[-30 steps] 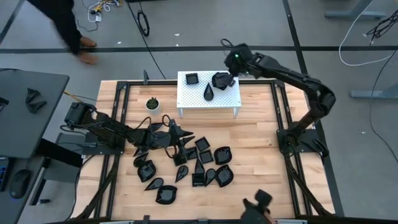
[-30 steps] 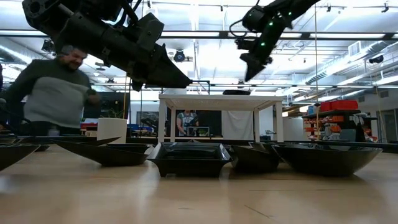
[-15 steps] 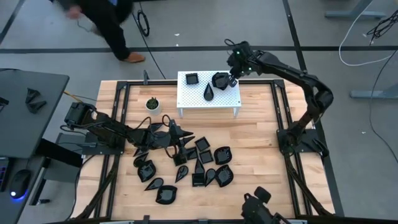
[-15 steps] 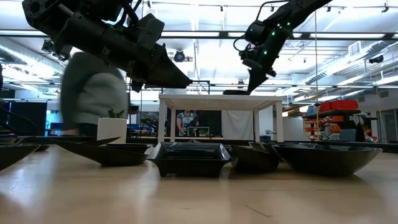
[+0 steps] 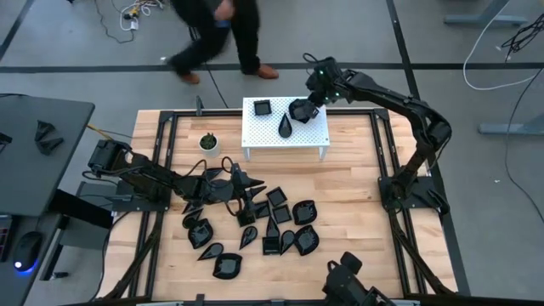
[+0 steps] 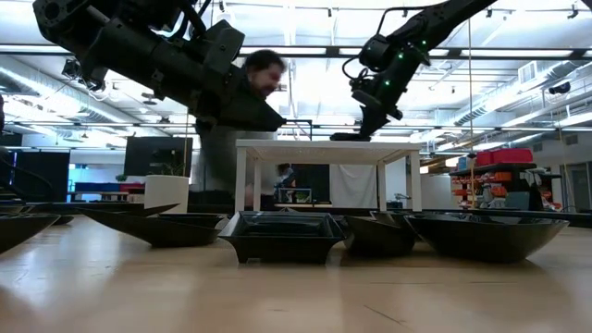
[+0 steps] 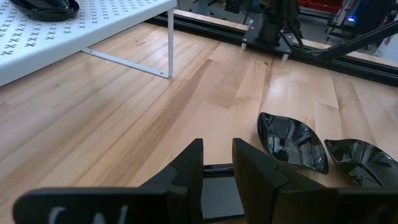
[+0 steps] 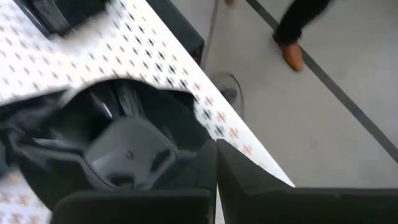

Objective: Pick & Place Mini shaped plates
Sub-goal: Stack the black plate on top of the black plate on the shelf

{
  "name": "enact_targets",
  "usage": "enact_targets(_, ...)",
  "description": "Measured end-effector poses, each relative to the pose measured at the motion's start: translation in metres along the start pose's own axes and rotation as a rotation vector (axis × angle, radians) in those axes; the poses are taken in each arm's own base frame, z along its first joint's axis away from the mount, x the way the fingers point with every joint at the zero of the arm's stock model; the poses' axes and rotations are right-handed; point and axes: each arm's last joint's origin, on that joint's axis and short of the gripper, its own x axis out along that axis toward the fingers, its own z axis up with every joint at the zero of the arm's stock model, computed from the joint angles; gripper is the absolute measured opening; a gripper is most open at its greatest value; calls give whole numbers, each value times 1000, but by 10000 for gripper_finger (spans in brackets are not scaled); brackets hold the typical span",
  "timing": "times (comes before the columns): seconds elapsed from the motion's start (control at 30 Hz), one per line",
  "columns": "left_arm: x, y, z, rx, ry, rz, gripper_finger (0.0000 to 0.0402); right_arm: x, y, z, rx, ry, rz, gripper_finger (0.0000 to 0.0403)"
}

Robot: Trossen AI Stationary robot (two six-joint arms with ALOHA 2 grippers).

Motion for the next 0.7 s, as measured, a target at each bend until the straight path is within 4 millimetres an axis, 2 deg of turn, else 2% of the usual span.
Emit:
enact_targets(0.2,0,0,0,0,0,0,89,7,-2,7,-52,-68,-22,8)
enact_targets(0.3,0,0,0,1,0,0,89,-5,1,11,-72,-113,-34,8)
enact_targets(0.4,0,0,0,2,0,0,89,-23,14,13,-96,-138,23,8)
enact_targets(0.57,0,0,0,1,0,0,89,-28,44,1,-121,-6,203,8)
enact_targets(0.7,0,-1,0,0,1,-4,89,-24,51,-6,-129,74,196,8)
